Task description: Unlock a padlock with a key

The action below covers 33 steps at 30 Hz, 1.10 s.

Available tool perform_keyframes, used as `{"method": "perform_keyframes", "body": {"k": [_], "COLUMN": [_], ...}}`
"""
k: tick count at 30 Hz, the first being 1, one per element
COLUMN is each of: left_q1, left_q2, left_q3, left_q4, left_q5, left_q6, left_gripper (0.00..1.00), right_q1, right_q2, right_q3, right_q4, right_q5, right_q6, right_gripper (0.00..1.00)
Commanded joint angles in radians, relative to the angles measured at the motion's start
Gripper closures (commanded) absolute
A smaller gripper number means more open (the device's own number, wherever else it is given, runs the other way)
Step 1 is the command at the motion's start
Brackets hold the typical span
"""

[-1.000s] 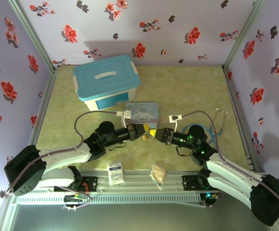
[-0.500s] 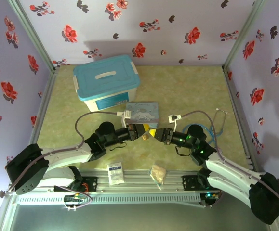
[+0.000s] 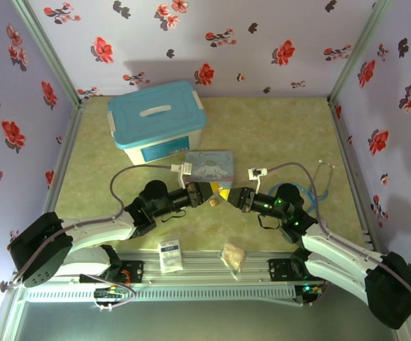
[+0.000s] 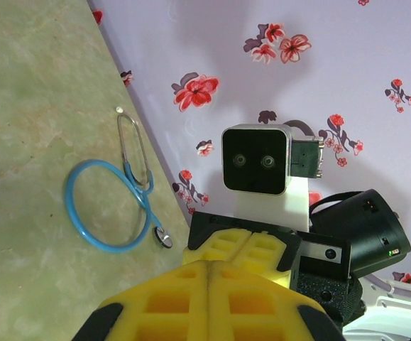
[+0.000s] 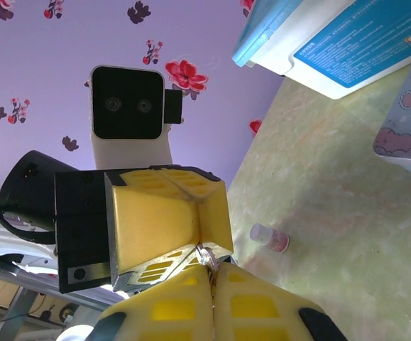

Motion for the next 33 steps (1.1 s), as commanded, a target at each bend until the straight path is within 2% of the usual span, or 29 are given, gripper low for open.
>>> {"method": "perform_keyframes", "body": {"k": [1, 5, 6, 7, 10, 12, 16, 19, 26, 30, 33], "left_q1": [0.005, 0.008, 0.012, 0.017, 0.037, 0.043, 0.036, 0.005, -0.049, -0.052, -0.056], "left_q2": [0.017, 0.021, 0.017, 0.01, -0.022, -0.053, -0.087, -0.042, 0.154, 0.246, 0.296], "left_q3": [-0.008, -0.008, -0.013, -0.019, -0.046, -0.058, -0.004, 0.038, 0.106, 0.123, 0.155], "left_q4": [0.031, 0.039, 0.038, 0.035, 0.009, -0.052, -0.382, -0.519, -0.55, -0.489, -0.503], "left_q5": [0.017, 0.015, 0.006, -0.007, -0.052, -0.096, -0.199, -0.254, -0.331, -0.33, -0.348], "left_q6": [-0.012, -0.013, -0.016, -0.018, -0.014, 0.004, 0.054, 0.118, 0.197, 0.202, 0.216], "left_gripper": [1.0, 1.0, 0.89, 0.68, 0.44, 0.34, 0.34, 0.35, 0.38, 0.36, 0.37], "right_q1": [-0.003, -0.003, -0.003, -0.003, -0.003, -0.003, -0.004, -0.004, -0.003, -0.004, -0.004], "right_q2": [-0.012, -0.017, -0.021, -0.027, -0.046, -0.057, -0.075, -0.082, -0.093, -0.1, -0.105], "right_q3": [-0.002, -0.004, -0.002, 0.002, 0.012, 0.022, 0.03, 0.03, 0.053, 0.076, 0.079], "right_q4": [0.024, -0.011, -0.037, -0.073, -0.194, -0.285, -0.48, -0.584, -0.736, -0.798, -0.814], "right_q5": [-0.001, 0.005, 0.01, 0.019, 0.056, 0.084, 0.208, 0.299, 0.444, 0.475, 0.469], "right_q6": [-0.007, -0.013, -0.02, -0.032, -0.063, -0.079, -0.09, -0.092, -0.104, -0.136, -0.147], "right_gripper": [0.98, 1.0, 1.0, 1.0, 1.0, 1.0, 1.0, 1.0, 1.0, 1.0, 1.0]}}
